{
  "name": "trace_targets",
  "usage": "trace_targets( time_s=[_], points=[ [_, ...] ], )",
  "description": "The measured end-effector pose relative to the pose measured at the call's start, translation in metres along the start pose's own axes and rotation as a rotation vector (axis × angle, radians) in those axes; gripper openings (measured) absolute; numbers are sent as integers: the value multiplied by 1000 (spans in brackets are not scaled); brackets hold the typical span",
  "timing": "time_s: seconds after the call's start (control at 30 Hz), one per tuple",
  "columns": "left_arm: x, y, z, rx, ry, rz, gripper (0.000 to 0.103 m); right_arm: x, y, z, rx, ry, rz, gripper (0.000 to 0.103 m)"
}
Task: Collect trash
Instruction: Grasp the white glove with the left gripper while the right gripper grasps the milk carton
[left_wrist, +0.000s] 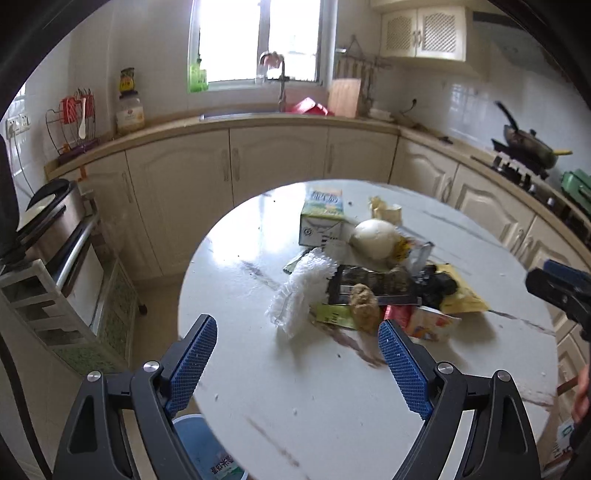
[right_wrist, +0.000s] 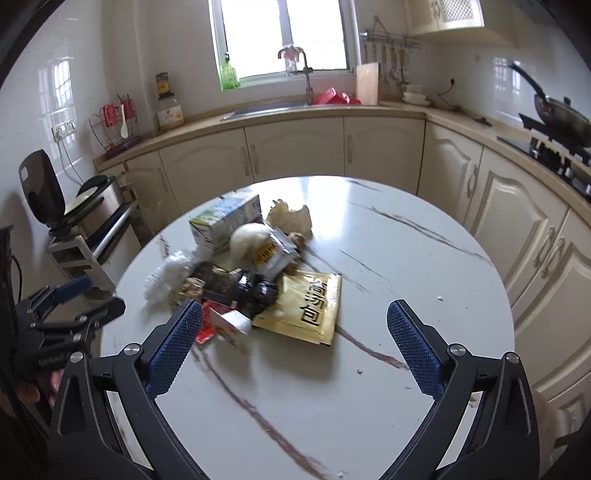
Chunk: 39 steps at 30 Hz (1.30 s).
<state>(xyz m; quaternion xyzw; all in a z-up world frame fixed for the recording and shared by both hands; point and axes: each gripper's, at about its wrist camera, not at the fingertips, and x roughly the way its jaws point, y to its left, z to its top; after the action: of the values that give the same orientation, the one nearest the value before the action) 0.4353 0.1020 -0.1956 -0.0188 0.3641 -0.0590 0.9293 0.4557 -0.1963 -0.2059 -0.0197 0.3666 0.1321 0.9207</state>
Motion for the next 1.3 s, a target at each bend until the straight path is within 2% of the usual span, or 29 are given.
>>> trace_targets(
  time_s=[0.13, 0.23, 0.4, 0.47, 0.53, 0.6, 0.73, 0.83, 1.0, 1.1, 1.17, 1.27, 1.3],
  points=[
    [41, 9, 16, 4, 27, 45, 84, 29, -15, -3, 10, 58, -13, 100],
    [64, 13, 20, -7, 56, 29, 83, 46, -22, 0, 24, 81, 7, 100],
    [102, 14, 30, 9, 87, 11, 72, 73, -18, 15, 9, 92, 28, 100],
    [111, 16, 32, 9, 114, 14, 49, 86, -17, 25, 10, 109, 30, 100],
    [120, 19, 34, 14, 128, -4, 39, 97, -16, 33, 9, 124, 49, 100],
    [119, 21, 37, 15, 115, -18, 21, 105, -10, 41, 1, 129, 61, 100],
    [111, 25, 34, 13, 86, -47, 19, 119, 14, 54, -43, 128, 76, 100],
    [91, 35, 29, 0, 57, -54, 19, 129, 37, 64, -84, 120, 71, 98],
    [74, 47, 19, -15, 33, -67, 19, 149, 71, 89, -82, 118, 107, 98],
    [65, 53, 9, -35, 28, -67, 19, 173, 92, 99, -65, 155, 117, 98],
    [53, 60, 3, -47, 21, -66, 19, 192, 105, 102, -58, 196, 94, 97],
    [37, 70, -5, -43, 9, -37, 19, 214, 117, 104, -51, 240, 40, 92],
    [33, 75, -8, -40, 7, -25, 19, 219, 119, 105, -47, 246, 37, 79]
  ],
)
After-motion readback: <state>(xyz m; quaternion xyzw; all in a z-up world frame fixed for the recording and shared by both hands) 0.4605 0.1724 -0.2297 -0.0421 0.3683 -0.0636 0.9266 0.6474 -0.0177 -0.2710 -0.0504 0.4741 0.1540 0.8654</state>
